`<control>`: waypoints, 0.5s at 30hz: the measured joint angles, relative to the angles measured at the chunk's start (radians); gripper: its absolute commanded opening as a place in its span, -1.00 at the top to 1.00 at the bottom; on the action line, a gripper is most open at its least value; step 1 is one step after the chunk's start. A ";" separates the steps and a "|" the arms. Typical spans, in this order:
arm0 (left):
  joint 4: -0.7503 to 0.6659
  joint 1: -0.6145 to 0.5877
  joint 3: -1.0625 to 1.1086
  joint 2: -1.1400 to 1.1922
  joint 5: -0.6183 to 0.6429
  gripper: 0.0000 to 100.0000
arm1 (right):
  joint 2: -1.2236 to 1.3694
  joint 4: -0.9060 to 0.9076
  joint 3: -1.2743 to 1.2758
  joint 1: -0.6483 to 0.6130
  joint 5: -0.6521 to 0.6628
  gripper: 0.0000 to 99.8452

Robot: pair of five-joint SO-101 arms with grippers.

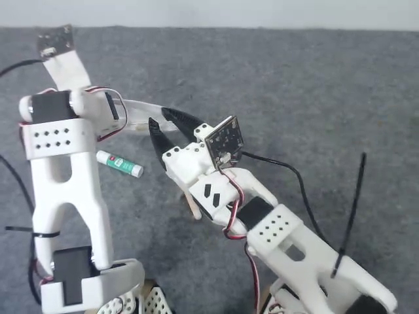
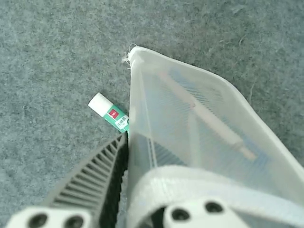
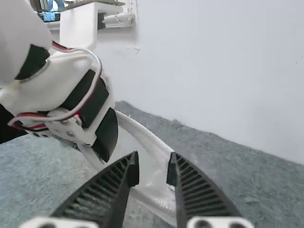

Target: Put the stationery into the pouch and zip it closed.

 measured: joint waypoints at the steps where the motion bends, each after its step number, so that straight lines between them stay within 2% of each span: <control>1: 0.000 0.000 0.000 0.000 0.000 0.98 | -0.029 0.044 0.000 0.000 0.000 0.79; 8: -0.012 0.000 0.002 0.000 0.000 0.98 | -0.192 0.339 -0.044 0.002 0.000 0.79; 15: -0.012 0.000 0.002 0.000 0.000 0.98 | -0.227 0.548 -0.081 0.018 -0.002 0.79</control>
